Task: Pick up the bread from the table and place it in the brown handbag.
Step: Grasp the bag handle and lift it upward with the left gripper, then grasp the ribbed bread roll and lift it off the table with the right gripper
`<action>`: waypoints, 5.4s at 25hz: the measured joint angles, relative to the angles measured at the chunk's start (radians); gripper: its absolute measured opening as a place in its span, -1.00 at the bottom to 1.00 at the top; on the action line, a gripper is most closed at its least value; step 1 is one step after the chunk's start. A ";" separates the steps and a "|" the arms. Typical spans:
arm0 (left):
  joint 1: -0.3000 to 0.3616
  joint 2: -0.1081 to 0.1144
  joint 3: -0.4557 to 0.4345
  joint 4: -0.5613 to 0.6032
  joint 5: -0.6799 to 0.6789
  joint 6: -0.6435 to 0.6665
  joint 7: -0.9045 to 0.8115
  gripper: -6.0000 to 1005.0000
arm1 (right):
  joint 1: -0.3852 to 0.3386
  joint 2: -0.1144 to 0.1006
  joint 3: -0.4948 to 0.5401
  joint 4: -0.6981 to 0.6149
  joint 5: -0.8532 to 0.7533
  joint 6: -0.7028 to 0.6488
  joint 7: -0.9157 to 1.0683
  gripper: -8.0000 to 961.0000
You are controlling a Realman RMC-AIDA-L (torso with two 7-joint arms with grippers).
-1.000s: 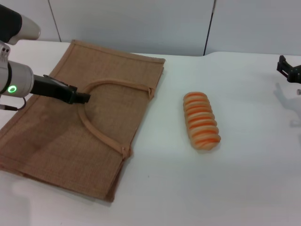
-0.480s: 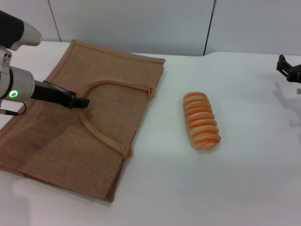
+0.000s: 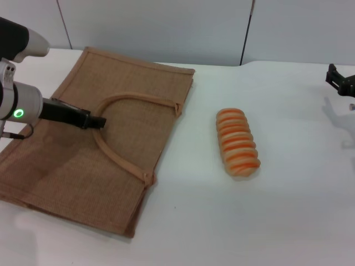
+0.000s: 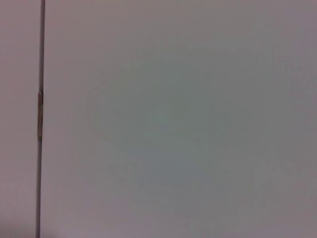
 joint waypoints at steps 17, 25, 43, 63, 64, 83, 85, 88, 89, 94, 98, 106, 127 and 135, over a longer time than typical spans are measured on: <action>-0.032 0.002 0.004 -0.062 0.009 0.022 0.000 -0.03 | 0.008 0.000 0.002 0.000 0.002 0.000 0.000 0.86; -0.033 0.001 0.001 -0.063 0.009 0.017 0.000 -0.21 | 0.006 0.000 0.009 0.000 0.002 0.000 0.000 0.86; -0.047 -0.027 -0.001 0.287 0.005 -0.118 -0.058 -0.72 | 0.002 0.000 0.004 -0.002 -0.004 0.029 0.000 0.86; -0.055 -0.029 0.002 0.989 0.008 -0.468 -0.204 -0.76 | -0.136 -0.008 -0.022 -0.498 -0.201 0.334 -0.069 0.86; -0.057 -0.030 0.006 1.005 0.009 -0.474 -0.205 -0.76 | -0.167 -0.008 0.012 -0.570 -0.223 0.377 -0.103 0.86; -0.078 -0.033 0.049 1.021 0.029 -0.509 -0.209 -0.77 | -0.320 0.000 0.216 -1.305 -0.285 1.359 -0.213 0.86; -0.082 -0.032 0.063 1.021 0.053 -0.504 -0.210 -0.77 | -0.299 0.000 0.217 -1.305 -0.285 1.420 -0.173 0.86; -0.092 -0.032 0.068 1.022 0.070 -0.504 -0.212 -0.77 | -0.266 0.000 0.217 -1.300 -0.285 1.493 -0.142 0.86; -0.095 -0.033 0.068 1.022 0.072 -0.506 -0.212 -0.77 | -0.254 0.000 0.215 -1.295 -0.284 1.513 -0.138 0.86; -0.103 -0.035 0.091 1.017 0.082 -0.512 -0.215 -0.77 | -0.204 0.001 0.198 -1.240 -0.275 1.556 -0.123 0.86; -0.103 -0.035 0.138 1.020 0.087 -0.508 -0.236 -0.77 | -0.178 0.001 0.194 -1.186 -0.212 1.559 -0.124 0.86; -0.111 -0.034 0.198 1.021 0.087 -0.503 -0.257 -0.77 | -0.131 0.002 0.193 -1.074 -0.193 1.543 -0.121 0.86; -0.110 -0.035 0.272 1.021 0.166 -0.488 -0.290 -0.77 | -0.070 0.001 0.197 -1.040 -0.149 1.623 -0.042 0.86; -0.110 -0.035 0.279 1.018 0.167 -0.487 -0.297 -0.77 | -0.051 0.002 0.179 -1.028 -0.152 1.623 -0.003 0.86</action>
